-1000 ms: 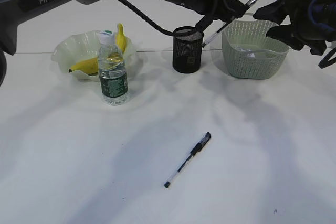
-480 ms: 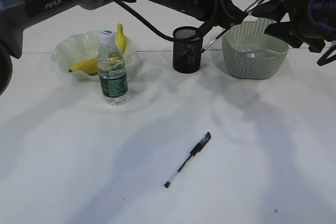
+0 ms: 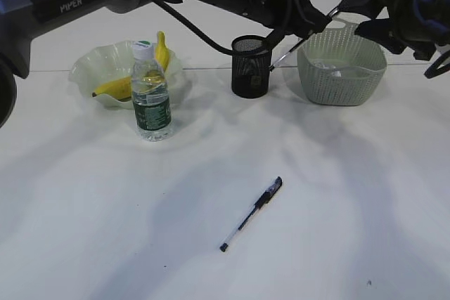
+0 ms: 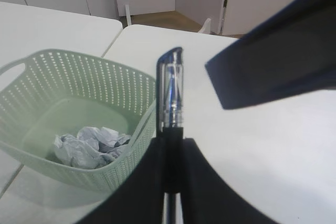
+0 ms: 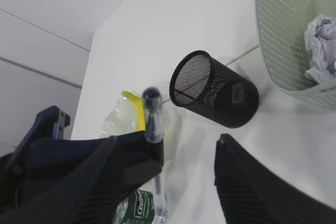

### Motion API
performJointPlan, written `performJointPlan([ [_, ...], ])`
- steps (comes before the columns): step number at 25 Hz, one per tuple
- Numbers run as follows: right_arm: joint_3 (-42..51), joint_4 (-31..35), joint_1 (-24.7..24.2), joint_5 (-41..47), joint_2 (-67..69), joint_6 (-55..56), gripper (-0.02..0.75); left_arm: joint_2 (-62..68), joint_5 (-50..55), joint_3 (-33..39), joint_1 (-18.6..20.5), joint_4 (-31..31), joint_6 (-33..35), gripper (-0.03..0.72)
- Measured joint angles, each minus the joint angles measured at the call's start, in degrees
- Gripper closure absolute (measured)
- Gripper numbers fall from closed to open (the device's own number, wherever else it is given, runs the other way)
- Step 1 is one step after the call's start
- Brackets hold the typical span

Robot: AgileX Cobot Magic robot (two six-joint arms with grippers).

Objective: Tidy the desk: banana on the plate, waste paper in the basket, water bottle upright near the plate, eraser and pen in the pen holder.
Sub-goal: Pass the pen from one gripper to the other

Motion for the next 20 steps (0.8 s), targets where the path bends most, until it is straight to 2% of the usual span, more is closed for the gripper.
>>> performJointPlan([
  [20, -2.16, 0.09, 0.00, 0.00, 0.04, -0.22, 0.313, 0.00, 0.80, 0.00, 0.00, -1.08, -0.33, 0.673],
])
